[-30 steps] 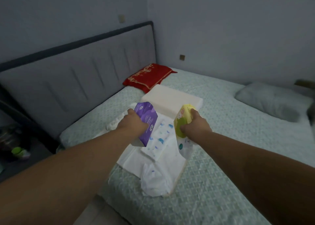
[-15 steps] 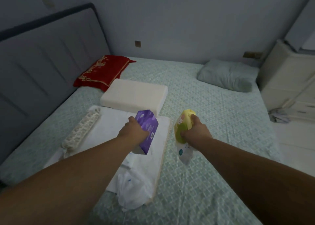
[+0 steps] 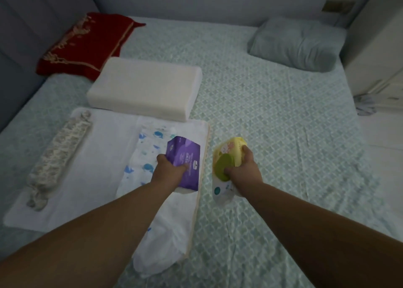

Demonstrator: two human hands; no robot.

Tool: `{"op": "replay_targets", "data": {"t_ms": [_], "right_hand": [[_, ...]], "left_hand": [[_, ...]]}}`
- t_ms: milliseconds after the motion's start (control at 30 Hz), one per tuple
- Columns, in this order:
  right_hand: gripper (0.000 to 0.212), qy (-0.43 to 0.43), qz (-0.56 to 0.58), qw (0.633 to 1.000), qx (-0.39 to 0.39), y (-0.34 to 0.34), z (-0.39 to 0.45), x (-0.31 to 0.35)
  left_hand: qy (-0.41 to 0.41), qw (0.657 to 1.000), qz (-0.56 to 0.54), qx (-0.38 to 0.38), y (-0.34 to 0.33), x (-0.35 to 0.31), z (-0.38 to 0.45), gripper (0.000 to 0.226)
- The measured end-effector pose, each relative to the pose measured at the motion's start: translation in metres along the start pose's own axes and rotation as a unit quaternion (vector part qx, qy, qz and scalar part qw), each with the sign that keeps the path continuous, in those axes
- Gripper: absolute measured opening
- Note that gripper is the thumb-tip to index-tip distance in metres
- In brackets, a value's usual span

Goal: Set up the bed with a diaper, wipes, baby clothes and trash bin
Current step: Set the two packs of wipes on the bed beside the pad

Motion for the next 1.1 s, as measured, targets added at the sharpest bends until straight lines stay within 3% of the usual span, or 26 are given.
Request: {"op": "replay_targets", "data": {"t_ms": [300,467,600,767,967,1100], "right_hand": [[0.102,-0.131,0.099,0.986,0.013,-0.124,0.049,-0.091],[0.101,-0.167,0.131,0.977,0.014,-0.166,0.059,-0.126],[0.105,-0.181,0.124,0.975,0.024,-0.182,0.066,-0.144],[0.105,-0.194,0.101,0.975,0.048,-0.187,0.074,-0.153],[0.095,-0.196,0.043,0.979,0.032,-0.181,0.081,-0.155],[0.091,-0.191,0.008,0.981,0.018,-0.173,0.087,-0.161]], "left_hand": [[0.127,0.986,-0.061,0.088,-0.1,0.114,0.088,0.073],[0.14,0.981,-0.039,0.126,-0.136,0.153,0.106,0.083],[0.143,0.98,-0.025,0.135,-0.149,0.169,0.115,0.077],[0.056,0.992,0.062,0.098,-0.143,0.164,0.129,0.056],[0.042,0.981,0.055,0.18,-0.166,0.152,0.109,0.051],[0.017,0.983,0.101,0.156,-0.176,0.148,0.104,0.048]]}}
Point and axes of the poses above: each hand's wrist, its own z-axis towards the middle knuckle, its own y-axis out of the back of the hand, x = y × z, the point moved 8 cm from there along z, towards the middle knuckle, and after that the axes turned 15 degrees about -x, right-handed, at the moved point
